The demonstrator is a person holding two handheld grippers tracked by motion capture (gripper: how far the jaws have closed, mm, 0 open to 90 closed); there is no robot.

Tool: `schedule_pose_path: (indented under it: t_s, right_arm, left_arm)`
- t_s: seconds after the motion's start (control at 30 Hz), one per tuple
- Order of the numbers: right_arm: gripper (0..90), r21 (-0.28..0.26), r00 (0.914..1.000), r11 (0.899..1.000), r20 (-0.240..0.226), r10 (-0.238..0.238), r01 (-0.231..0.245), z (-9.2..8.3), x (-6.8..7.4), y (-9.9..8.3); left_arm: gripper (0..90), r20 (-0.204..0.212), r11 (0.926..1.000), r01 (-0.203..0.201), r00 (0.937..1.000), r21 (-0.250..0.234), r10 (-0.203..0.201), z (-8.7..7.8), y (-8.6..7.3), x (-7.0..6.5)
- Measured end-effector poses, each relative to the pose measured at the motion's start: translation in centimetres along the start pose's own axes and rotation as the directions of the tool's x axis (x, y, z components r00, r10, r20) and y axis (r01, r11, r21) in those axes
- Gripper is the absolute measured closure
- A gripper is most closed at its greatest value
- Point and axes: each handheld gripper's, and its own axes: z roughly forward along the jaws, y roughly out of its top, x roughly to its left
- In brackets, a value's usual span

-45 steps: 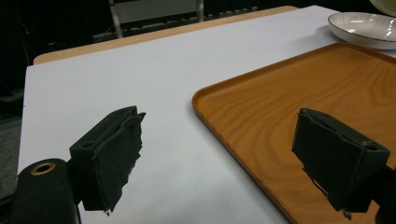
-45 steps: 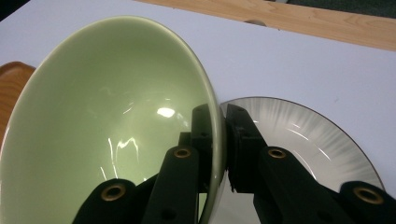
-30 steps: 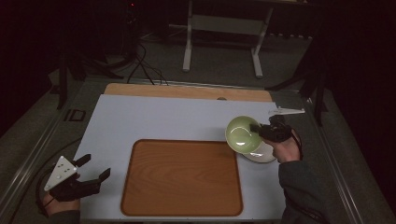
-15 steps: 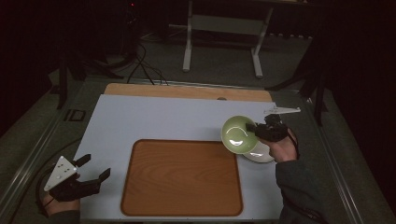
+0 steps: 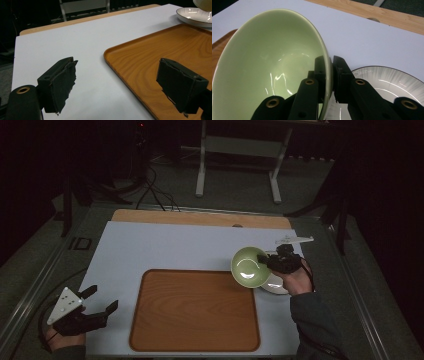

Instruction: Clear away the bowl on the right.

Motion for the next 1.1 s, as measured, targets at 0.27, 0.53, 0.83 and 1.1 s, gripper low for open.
schedule_pose_path:
  t_s: [0.27, 0.53, 0.83, 1.1]
  right_arm:
    - [82.3, 0.003, 0.9999, 1.0, -0.013, -0.004, 0.004, 0.5, 0.5, 0.0]
    - [82.3, -0.006, 0.9994, 1.0, -0.035, -0.003, 0.003, 1.2, 1.3, 0.2]
    - [82.3, -0.003, 0.9988, 1.0, -0.045, -0.02, 0.02, 1.8, 2.1, 0.3]
    - [82.2, -0.006, 0.9979, 1.0, -0.058, -0.027, 0.026, 2.0, 2.6, 0.3]
  left_arm:
    - [15.4, 0.001, 1.0, 0.001, 1.0, 0.0, -0.001, 0.0, 0.0, 0.0]
    - [15.4, 0.001, 1.0, 0.001, 1.0, -0.001, -0.001, 0.0, 0.0, 0.0]
    - [15.4, 0.002, 1.0, 0.0, 1.0, -0.001, 0.0, 0.0, 0.0, 0.0]
    - [15.5, 0.003, 1.0, 0.0, 1.0, -0.001, 0.0, 0.0, 0.0, 0.0]
